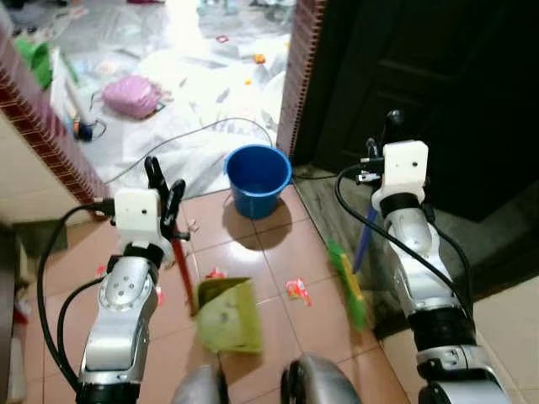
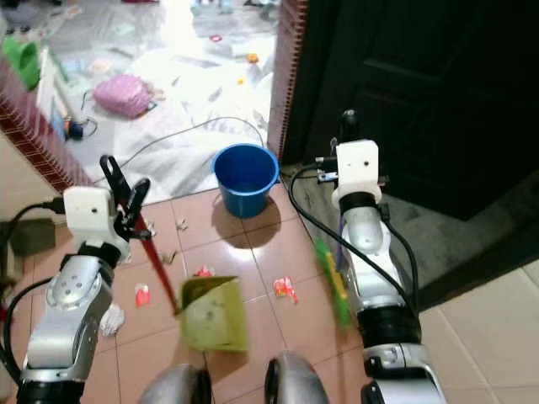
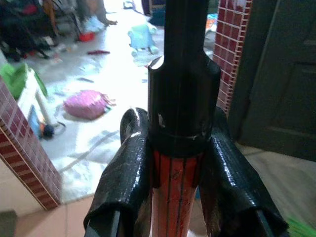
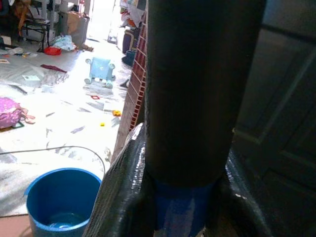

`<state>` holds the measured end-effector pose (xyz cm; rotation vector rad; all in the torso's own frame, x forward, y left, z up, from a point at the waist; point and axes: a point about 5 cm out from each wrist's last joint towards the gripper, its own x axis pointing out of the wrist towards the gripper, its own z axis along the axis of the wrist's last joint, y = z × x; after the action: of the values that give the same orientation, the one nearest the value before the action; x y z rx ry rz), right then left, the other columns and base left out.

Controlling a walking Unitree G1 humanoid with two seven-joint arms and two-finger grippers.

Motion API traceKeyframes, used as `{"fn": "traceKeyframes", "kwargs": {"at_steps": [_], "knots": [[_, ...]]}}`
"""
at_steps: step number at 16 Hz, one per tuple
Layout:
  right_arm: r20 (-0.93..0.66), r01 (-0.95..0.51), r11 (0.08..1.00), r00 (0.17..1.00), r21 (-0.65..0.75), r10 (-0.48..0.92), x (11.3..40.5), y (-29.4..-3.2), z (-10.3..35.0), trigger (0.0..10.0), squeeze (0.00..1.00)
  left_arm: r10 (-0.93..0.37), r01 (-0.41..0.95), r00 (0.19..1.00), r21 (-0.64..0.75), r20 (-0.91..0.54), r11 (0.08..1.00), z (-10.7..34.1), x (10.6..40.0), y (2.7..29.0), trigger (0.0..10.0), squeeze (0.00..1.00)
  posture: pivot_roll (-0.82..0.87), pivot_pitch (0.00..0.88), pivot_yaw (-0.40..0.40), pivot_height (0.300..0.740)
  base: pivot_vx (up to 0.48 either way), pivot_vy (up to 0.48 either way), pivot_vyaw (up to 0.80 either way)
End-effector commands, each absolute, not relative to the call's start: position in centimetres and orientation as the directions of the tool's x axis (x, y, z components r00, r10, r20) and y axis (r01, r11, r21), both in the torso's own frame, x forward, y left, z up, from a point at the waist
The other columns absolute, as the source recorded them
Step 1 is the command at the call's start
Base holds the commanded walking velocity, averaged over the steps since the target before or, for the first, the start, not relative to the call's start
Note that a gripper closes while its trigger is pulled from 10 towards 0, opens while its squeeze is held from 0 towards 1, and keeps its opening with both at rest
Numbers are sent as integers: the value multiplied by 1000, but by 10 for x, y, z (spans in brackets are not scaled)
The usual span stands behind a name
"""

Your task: Sweep floor

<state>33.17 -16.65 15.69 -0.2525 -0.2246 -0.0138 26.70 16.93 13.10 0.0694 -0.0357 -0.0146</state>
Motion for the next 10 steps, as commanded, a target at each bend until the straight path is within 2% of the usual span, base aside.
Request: {"fn": "traceKeyframes", "kwargs": {"at_steps": [1,2,3,10], "knots": [[232,66,962,973,-265,-3,334,-174,160,10000,0,-4,-1,997,70,75,998,137,269,168,10000,0,5,151,-41,740,431,0,0],[223,65,965,975,-254,-7,334,-174,159,10000,0,15,-22,996,83,84,996,138,271,168,10000,0,6,148,-47,740,375,0,0],[216,66,966,976,-249,-11,335,-173,158,10000,0,65,-74,993,98,95,992,138,274,170,10000,0,4,150,-52,740,0,0,0],[169,51,991,985,-121,-30,345,-166,155,10000,0,140,-157,984,162,111,974,129,290,169,10000,0,-5,145,-47,740,0,0,0]]}}
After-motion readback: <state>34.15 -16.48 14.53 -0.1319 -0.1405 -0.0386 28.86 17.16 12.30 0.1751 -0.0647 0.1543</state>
